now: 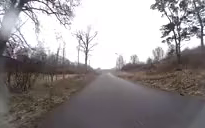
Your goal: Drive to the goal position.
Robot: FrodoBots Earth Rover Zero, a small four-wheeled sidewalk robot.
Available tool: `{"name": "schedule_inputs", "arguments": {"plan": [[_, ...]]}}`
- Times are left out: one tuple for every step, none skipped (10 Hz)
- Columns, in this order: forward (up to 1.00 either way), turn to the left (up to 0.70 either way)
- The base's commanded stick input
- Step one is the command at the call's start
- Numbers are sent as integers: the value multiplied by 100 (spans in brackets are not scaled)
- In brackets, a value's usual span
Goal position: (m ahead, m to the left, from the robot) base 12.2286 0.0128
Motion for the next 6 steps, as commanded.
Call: {"name": "schedule_inputs", "arguments": {"plan": [[85,0],[85,0],[85,0],[85,0],[85,0],[85,0]]}}
